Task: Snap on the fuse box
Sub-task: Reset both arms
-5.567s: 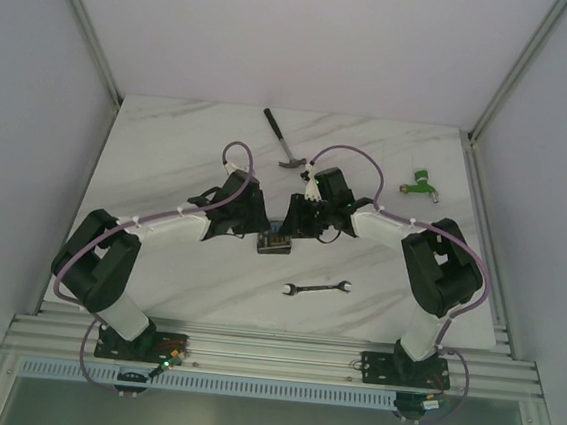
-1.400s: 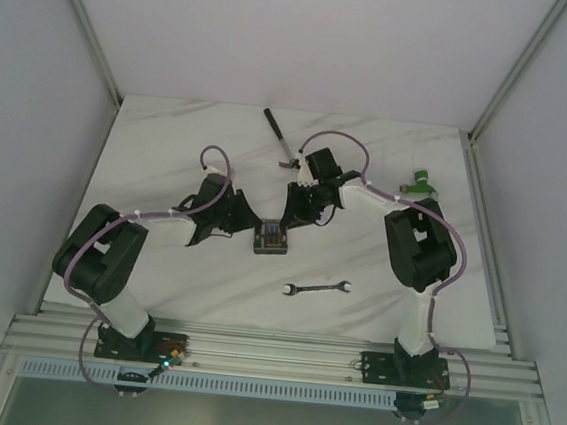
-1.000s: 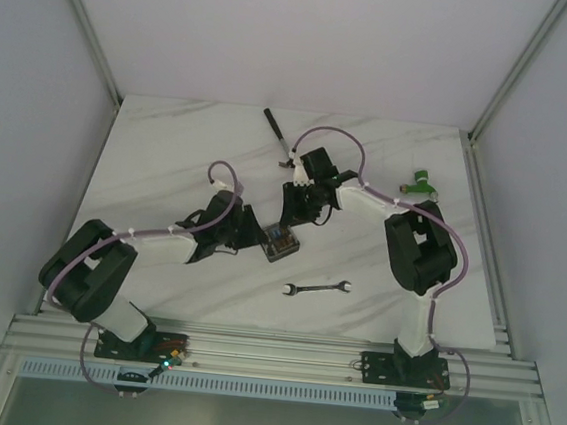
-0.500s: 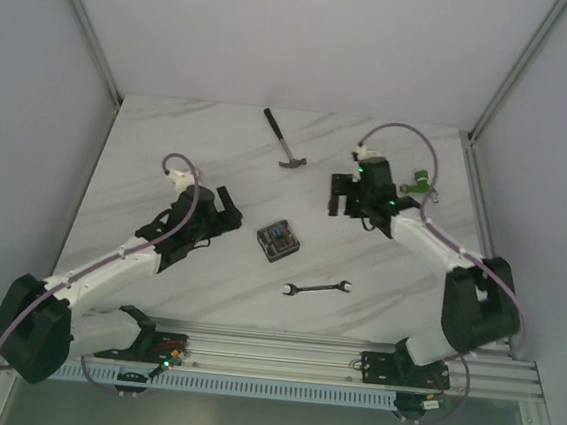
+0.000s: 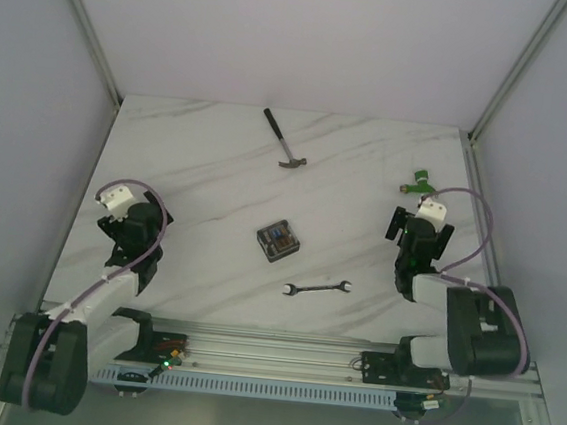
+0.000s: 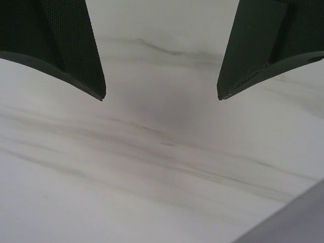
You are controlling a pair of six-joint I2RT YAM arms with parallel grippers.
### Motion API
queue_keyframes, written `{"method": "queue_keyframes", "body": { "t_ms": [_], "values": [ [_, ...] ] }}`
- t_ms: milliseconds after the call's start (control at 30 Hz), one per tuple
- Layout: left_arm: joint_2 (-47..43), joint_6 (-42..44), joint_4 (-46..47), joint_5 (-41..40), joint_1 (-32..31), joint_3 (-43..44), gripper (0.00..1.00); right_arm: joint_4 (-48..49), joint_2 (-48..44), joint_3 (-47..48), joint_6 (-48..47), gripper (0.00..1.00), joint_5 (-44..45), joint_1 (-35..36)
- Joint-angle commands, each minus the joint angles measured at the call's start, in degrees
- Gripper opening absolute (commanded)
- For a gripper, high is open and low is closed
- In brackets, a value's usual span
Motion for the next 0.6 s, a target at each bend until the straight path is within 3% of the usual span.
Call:
{"method": "queue_keyframes", "body": {
  "t_ms": [0, 100, 167, 300, 400, 467, 567],
  "values": [
    [2.8, 10.1, 19.5, 1.5, 4.7, -3.1, 1.00, 27.0, 5.5, -4.3, -4.1, 1.00, 0.8, -1.4],
    [9.0, 14.4, 30.4, 4.0, 5.9, -5.8, 1.00, 37.0, 9.8, -7.0, -4.2, 1.00, -4.3, -3.3],
    [13.9, 16.5, 35.2, 5.3, 6.1, -5.5, 1.00, 38.1, 11.7, -7.4, -3.9, 1.00, -9.0, -5.3],
    [21.7, 21.8, 40.0, 12.4, 6.2, -1.9, 1.00, 35.6, 11.8, -6.2, -4.4, 1.00, -14.0, -6.3],
    [28.9, 26.0, 52.9, 19.1, 6.3, -4.2, 1.00, 35.1, 11.7, -6.0, -4.2, 1.00, -14.9, -6.8],
    [33.5, 29.7, 56.6, 26.4, 6.1, -3.3, 1.00, 35.1, 11.7, -6.0, -4.3, 1.00, -14.9, -6.9],
    [33.5, 30.0, 56.4, 26.9, 5.9, -3.6, 1.00, 35.2, 11.8, -6.0, -4.3, 1.00, -14.9, -6.9]
  ]
}}
